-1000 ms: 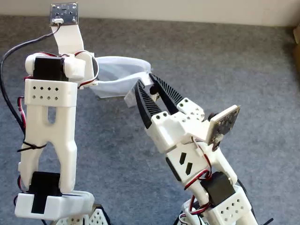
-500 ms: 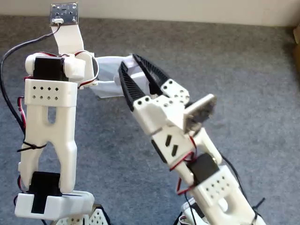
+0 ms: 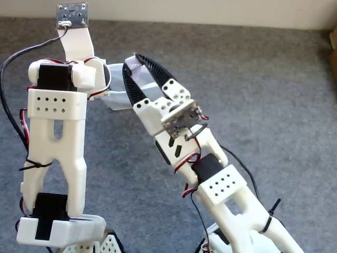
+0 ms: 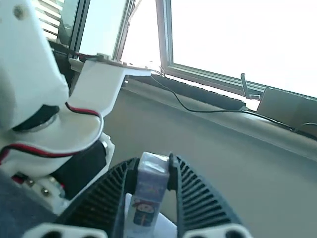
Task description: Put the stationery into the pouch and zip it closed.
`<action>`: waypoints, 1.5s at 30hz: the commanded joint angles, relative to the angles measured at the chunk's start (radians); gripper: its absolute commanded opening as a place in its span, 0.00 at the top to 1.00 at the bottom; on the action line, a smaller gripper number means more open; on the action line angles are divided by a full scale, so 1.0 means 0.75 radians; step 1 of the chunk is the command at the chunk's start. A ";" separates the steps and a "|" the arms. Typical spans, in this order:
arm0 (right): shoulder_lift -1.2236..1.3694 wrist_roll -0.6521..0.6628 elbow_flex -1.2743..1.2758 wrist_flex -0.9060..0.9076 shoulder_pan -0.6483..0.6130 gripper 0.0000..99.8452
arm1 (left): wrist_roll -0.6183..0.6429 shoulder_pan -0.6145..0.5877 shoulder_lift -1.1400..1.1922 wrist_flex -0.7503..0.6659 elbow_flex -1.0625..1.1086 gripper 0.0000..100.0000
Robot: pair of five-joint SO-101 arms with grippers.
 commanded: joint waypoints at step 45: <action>-0.695 -0.225 0.062 0.838 0.118 0.83 | -0.008 -0.017 0.034 -0.023 0.064 0.99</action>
